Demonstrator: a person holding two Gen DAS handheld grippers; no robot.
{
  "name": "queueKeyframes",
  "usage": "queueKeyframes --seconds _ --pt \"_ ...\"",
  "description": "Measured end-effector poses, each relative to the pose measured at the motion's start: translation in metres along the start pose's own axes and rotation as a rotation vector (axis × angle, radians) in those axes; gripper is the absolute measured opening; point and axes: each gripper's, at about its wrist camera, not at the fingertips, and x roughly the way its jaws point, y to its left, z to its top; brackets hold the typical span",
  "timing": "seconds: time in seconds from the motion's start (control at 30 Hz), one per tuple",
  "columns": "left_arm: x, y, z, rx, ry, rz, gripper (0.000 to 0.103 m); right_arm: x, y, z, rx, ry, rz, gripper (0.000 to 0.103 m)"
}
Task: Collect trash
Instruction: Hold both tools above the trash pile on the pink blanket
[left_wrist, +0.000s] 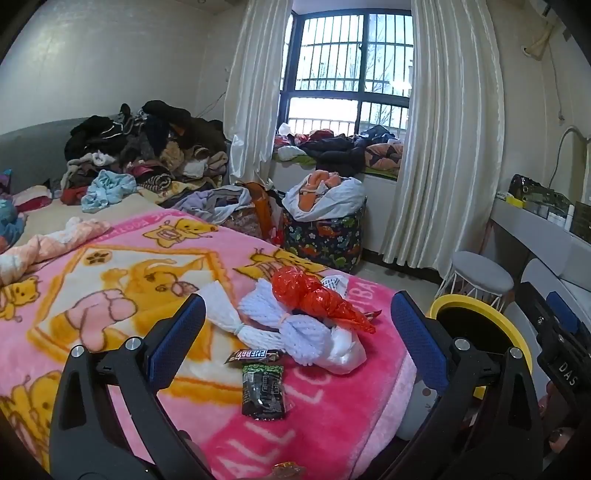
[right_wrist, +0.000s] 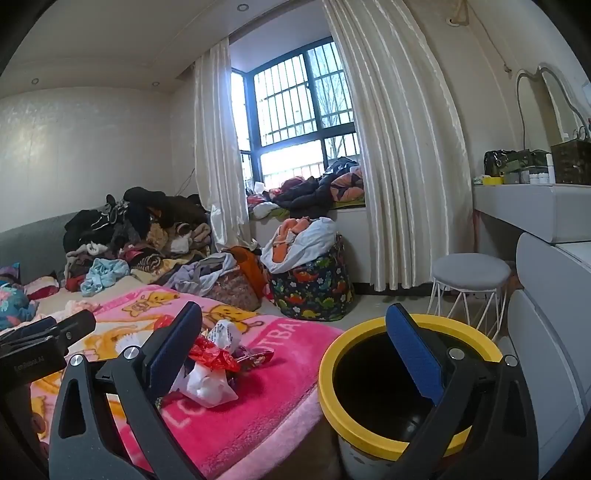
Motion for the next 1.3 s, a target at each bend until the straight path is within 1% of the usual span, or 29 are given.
queueKeyframes --seconds 0.1,0.13,0.17,0.27,0.4,1.3 --pt "-0.001 -0.006 0.002 0.003 -0.002 0.004 0.092 0.0 0.0 0.0 -0.004 0.005 -0.001 0.097" --pt "0.0 -0.004 0.002 -0.001 -0.002 0.0 0.092 0.0 0.0 0.0 -0.004 0.005 -0.001 0.097" --pt "0.002 0.006 -0.001 -0.011 0.001 -0.01 0.092 0.0 0.0 0.0 -0.004 0.005 -0.002 0.097" --pt "0.004 0.007 -0.001 -0.013 -0.001 -0.01 0.092 -0.002 0.0 0.0 -0.005 -0.001 -0.004 0.097" --pt "0.003 0.006 0.001 -0.014 -0.001 -0.011 0.092 0.001 0.0 -0.001 -0.007 0.01 -0.002 0.097" --pt "0.004 0.001 0.002 -0.018 -0.006 -0.019 0.092 0.0 0.006 0.0 -0.013 0.014 -0.001 0.097"
